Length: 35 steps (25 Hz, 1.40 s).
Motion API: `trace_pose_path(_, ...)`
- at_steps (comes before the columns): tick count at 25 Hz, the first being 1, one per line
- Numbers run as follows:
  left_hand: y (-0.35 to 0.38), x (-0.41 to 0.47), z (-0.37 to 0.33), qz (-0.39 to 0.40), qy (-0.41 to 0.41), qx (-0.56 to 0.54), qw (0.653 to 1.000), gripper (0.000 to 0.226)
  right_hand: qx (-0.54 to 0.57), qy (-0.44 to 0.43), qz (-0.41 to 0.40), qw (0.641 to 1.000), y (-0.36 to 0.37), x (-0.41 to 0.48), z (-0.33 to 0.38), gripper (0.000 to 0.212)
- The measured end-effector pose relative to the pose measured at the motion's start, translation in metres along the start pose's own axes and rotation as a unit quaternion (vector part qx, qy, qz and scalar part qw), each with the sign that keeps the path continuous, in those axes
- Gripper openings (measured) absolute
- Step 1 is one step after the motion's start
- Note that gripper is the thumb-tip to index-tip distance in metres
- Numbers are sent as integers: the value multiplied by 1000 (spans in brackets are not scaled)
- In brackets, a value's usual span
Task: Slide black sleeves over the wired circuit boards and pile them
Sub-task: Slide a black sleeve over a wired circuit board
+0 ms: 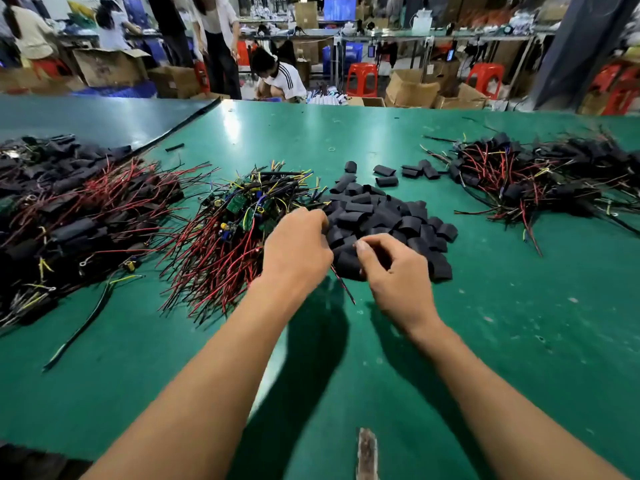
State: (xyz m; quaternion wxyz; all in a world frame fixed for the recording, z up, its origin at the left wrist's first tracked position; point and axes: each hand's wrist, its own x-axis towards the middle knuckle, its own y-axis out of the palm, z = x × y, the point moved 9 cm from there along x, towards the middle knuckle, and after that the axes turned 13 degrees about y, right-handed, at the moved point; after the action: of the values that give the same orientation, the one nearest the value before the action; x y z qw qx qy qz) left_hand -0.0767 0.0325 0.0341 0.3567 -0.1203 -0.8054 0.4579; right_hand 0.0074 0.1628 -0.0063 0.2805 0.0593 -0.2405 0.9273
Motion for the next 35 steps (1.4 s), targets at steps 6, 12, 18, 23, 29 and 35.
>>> trace_pose_path(6,43,19,49,106,-56,150,981,22,-32,-32,-118,992,11,25,-36,10)
trace_pose_path(12,47,7,50,73,-12,96,993,27,-33,-27,-98,994,14,30,-38,13)
trace_pose_path(18,36,-23,45,-77,41,-36,996,36,-124,-22,-38,991,28,30,-41,22)
trace_pose_path(23,11,-28,52,-215,49,-106,970,21,-180,-24,55,982,43,26,-40,44)
trace_pose_path(29,-9,-37,53,-333,-18,-245,910,9,-174,-23,76,982,42,15,-44,50)
trace_pose_path(35,56,-30,32,-198,-192,-609,744,7,-166,-10,51,985,31,18,-50,32)
